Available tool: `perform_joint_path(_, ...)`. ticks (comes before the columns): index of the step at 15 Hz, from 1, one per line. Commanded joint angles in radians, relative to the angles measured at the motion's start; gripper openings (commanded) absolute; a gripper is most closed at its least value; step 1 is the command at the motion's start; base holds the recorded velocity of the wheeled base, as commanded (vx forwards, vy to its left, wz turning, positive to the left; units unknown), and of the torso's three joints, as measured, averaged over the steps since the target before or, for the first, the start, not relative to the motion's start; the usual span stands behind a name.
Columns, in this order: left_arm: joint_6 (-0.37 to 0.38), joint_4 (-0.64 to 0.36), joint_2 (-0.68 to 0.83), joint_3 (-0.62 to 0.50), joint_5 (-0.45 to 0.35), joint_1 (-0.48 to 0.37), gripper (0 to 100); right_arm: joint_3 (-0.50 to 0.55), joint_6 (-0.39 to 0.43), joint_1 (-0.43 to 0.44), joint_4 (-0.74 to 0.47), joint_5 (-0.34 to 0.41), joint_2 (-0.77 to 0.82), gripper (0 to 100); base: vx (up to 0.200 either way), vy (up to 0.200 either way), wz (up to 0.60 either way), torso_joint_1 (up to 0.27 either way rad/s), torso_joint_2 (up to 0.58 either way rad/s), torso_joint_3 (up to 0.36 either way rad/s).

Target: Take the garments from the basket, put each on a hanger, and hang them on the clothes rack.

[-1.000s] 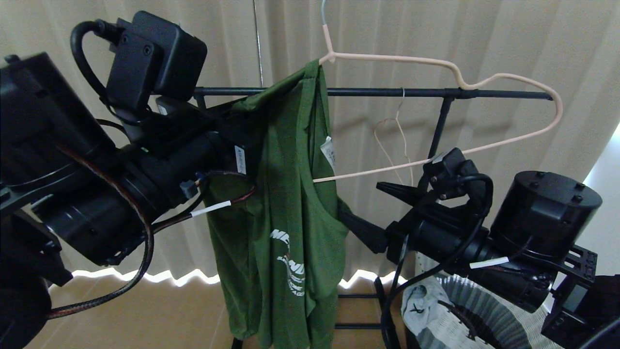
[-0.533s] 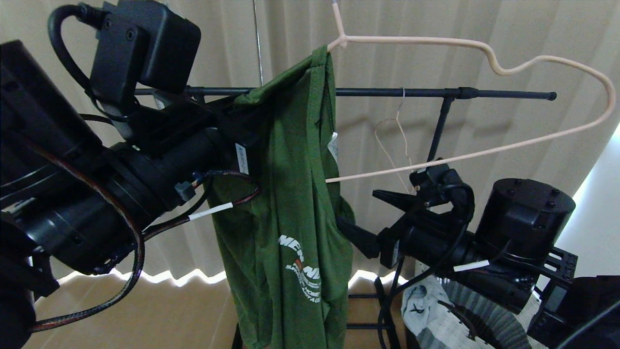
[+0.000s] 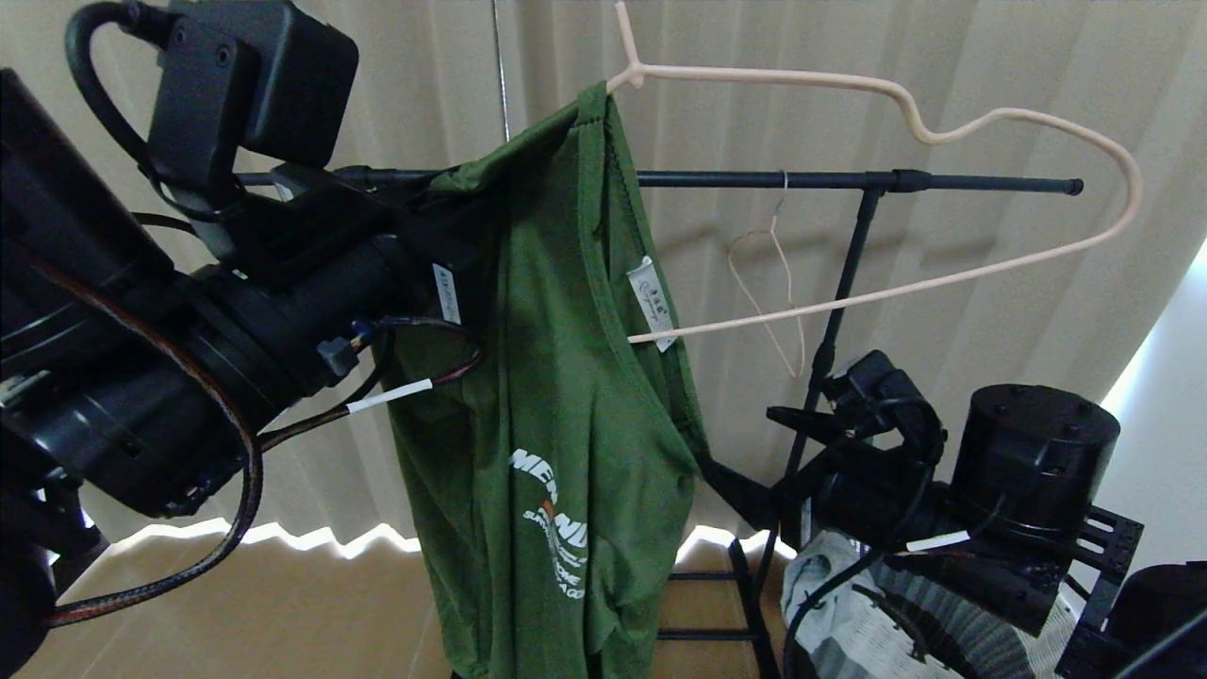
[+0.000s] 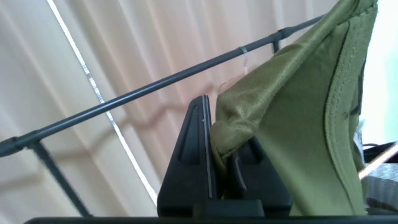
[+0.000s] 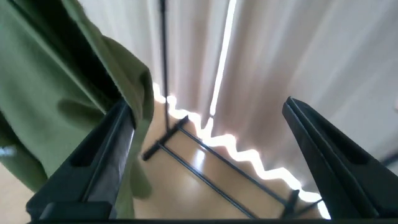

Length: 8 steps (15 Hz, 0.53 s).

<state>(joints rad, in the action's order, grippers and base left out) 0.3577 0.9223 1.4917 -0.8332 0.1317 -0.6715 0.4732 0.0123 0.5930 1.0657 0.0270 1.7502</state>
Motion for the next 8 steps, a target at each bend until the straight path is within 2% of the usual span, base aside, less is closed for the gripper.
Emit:
perform_joint_path(1, 0.004, 0.000, 0.004, 0.003, 0.002, 0.041, 0, -0.031, 0.005, -0.045, -0.006, -0.001, -0.032, 100, 0.000, 0.000, 0.00, 0.000, 0.00, 0.000)
perform_joint_path(2, 0.009, 0.000, 0.004, 0.005, 0.002, 0.052, 0, -0.036, 0.009, -0.056, -0.009, -0.001, -0.038, 100, 0.000, 0.000, 0.00, 0.000, 0.00, 0.000)
perform_joint_path(5, 0.132, 0.001, 0.005, 0.083, 0.002, 0.127, 0, -0.047, 0.047, -0.165, -0.010, -0.001, -0.078, 100, 0.000, 0.000, 0.00, 0.000, 0.00, 0.000)
perform_joint_path(8, 0.181, 0.003, 0.005, 0.129, 0.000, 0.165, 0, -0.039, 0.047, -0.251, -0.027, -0.001, -0.092, 100, 0.000, 0.000, 0.00, 0.000, 0.00, 0.000)
